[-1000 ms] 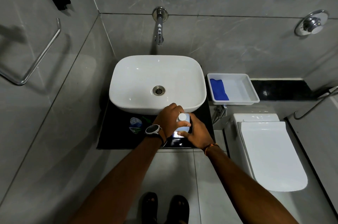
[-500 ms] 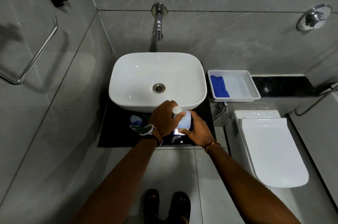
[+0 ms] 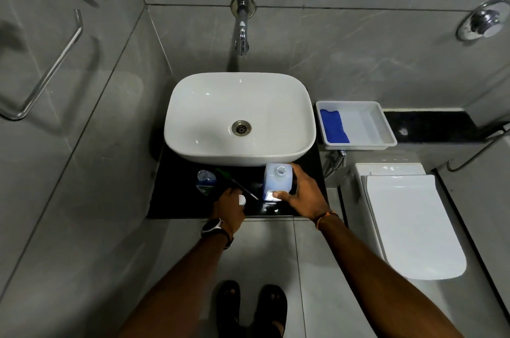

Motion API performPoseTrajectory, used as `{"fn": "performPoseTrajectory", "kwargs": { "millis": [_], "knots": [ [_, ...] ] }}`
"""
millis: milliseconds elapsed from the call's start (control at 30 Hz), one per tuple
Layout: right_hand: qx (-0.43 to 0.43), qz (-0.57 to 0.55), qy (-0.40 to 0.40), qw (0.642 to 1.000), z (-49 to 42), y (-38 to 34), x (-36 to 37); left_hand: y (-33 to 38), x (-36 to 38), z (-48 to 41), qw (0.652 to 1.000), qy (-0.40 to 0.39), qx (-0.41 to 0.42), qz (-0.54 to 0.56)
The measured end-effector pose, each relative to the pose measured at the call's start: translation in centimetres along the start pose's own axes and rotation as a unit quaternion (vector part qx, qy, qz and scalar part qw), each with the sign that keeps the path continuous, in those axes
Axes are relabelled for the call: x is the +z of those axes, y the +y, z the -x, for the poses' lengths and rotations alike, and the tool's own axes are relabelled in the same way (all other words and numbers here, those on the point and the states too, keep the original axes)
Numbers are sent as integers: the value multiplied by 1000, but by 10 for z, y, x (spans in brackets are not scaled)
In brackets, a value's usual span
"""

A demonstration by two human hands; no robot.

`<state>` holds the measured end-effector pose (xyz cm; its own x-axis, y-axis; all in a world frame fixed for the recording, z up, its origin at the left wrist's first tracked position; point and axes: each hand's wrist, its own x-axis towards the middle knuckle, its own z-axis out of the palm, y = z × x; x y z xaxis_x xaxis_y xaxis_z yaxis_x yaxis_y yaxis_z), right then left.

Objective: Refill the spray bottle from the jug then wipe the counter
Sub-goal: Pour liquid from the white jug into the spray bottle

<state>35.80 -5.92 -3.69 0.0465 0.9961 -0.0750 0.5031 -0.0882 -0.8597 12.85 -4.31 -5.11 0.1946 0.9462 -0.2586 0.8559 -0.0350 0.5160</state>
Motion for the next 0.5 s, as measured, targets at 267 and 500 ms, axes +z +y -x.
{"fn": "performPoseTrajectory", "kwargs": {
  "millis": [267, 500],
  "knots": [
    [5, 3, -3, 1000, -1, 1, -1, -6, 9, -16, 999, -21, 2, -29],
    [4, 10, -2, 1000, -1, 2, -1, -8, 10, -18, 1000, -19, -1, -18]
  ]
}}
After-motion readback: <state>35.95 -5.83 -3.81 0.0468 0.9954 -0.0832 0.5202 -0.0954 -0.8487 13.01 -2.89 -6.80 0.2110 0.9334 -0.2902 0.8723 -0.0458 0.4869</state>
